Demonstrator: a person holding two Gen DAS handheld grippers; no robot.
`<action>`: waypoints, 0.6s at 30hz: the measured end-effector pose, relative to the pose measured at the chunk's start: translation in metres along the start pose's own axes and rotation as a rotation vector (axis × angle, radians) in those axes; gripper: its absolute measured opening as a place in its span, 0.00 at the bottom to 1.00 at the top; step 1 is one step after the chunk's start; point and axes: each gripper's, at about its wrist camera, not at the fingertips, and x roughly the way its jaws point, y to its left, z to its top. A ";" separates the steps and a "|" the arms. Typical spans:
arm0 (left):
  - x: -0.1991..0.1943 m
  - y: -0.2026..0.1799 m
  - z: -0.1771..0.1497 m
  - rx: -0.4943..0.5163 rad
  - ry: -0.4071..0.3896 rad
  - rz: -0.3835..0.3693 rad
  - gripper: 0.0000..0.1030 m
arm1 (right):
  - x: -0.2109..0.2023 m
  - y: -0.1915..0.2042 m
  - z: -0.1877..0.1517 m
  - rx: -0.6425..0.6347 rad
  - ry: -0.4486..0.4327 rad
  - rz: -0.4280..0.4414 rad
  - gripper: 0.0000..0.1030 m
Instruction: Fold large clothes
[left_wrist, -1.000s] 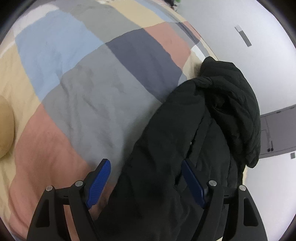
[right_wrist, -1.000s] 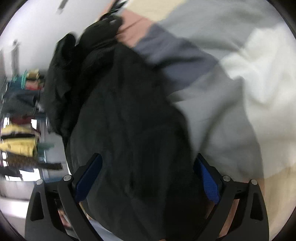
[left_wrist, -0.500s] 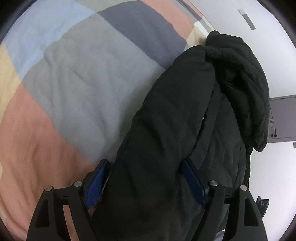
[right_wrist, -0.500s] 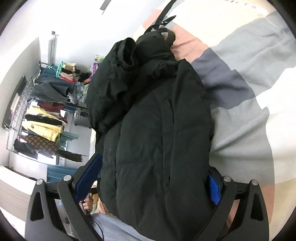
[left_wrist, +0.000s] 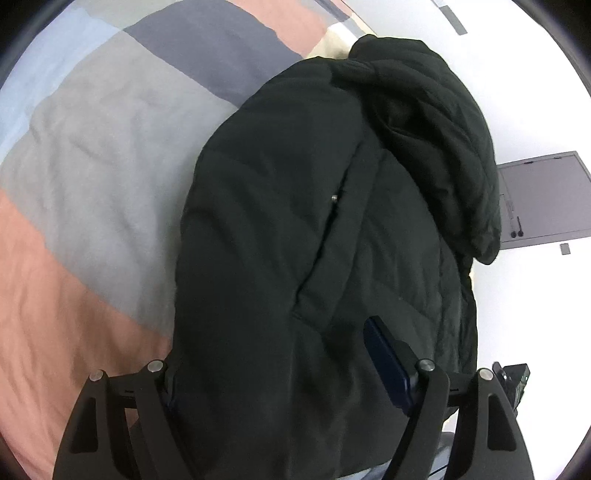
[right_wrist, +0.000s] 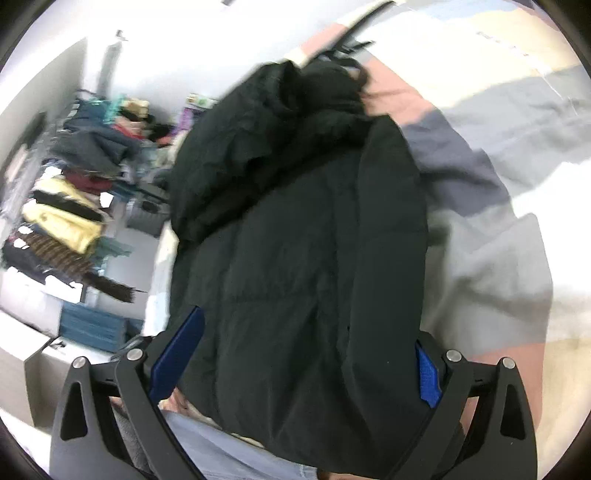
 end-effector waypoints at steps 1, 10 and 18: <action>0.004 0.002 0.002 -0.014 0.006 0.010 0.77 | 0.006 -0.007 0.001 0.033 0.017 -0.037 0.95; 0.012 0.018 0.002 -0.071 0.025 -0.017 0.77 | 0.054 -0.043 0.002 0.185 0.238 -0.125 0.82; -0.003 -0.011 -0.014 0.032 -0.005 -0.124 0.38 | 0.033 0.009 -0.013 -0.078 0.167 -0.166 0.20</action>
